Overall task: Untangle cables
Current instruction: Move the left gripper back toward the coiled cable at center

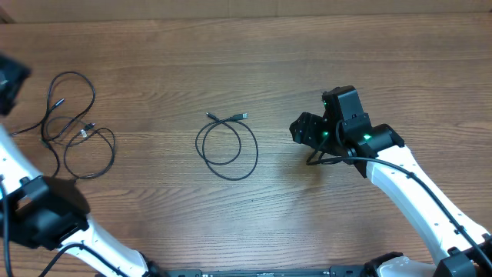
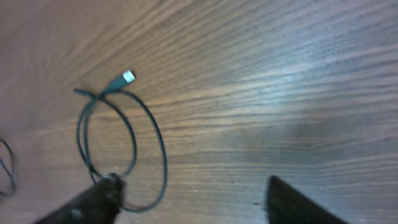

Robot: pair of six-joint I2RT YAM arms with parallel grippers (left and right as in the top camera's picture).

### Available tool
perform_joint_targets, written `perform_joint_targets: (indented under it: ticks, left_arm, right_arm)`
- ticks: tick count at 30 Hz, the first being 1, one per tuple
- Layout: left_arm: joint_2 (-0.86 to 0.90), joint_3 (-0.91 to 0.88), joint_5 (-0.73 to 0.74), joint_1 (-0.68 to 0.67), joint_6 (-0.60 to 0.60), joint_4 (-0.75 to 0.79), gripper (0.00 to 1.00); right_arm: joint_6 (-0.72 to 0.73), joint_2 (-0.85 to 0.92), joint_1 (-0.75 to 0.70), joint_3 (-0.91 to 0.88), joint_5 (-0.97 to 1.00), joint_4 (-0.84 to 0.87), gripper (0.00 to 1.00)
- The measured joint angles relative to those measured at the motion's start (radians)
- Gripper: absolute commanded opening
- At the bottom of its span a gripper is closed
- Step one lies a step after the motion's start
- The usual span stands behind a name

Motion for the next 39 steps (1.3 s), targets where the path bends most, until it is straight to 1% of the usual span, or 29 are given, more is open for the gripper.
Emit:
perform_joint_targets:
  ticks: [3,5,9,12,14,16,19,21,23,32,36,39]
  left_arm:
    - [0.000,0.000,0.076,-0.098,0.127,0.000,0.67]
    - [0.000,0.000,0.118,-0.178,0.221,-0.008,0.67]
    - [0.000,0.000,0.153,-0.339,0.374,-0.037,0.67]
    - [0.000,0.000,0.119,-0.448,0.429,-0.056,0.68]
    - [0.000,0.000,0.073,-0.510,0.436,-0.083,0.68]
    - [0.000,0.000,0.005,-0.568,0.432,-0.143,0.66]
    - [0.000,0.000,-0.033,-0.597,0.423,-0.209,0.66]
    - [0.000,0.000,-0.055,-0.608,0.403,-0.275,0.60]
    - [0.000,0.000,-0.063,-0.608,0.389,-0.324,0.61]
    - [-0.002,-0.050,-0.069,-0.620,0.354,-0.332,0.62]
    - [-0.036,-0.163,-0.069,-0.642,0.351,-0.332,0.62]
    - [-0.099,-0.276,-0.069,-0.648,0.341,-0.329,0.61]
  right_arm:
    - [0.002,0.000,0.000,0.000,-0.001,-0.024,0.95]
    - [0.000,0.000,0.000,0.000,-0.001,-0.046,0.99]
    - [-0.001,0.000,0.000,0.000,-0.002,-0.097,0.99]
    - [-0.001,0.000,0.000,0.000,-0.001,-0.109,0.99]
    - [-0.001,0.000,0.000,0.000,-0.001,-0.114,0.99]
    - [-0.001,0.000,0.000,0.000,-0.001,-0.122,0.99]
    - [-0.002,0.000,0.000,0.000,-0.002,-0.125,1.00]
    - [-0.001,0.000,0.000,0.000,-0.001,-0.126,1.00]
    - [-0.001,0.000,0.000,0.000,-0.001,-0.125,1.00]
    - [-0.001,0.000,0.000,0.000,-0.002,-0.153,1.00]
    - [-0.001,0.000,0.000,0.000,-0.002,-0.161,1.00]
    - [-0.001,0.000,0.000,0.000,-0.002,-0.161,1.00]
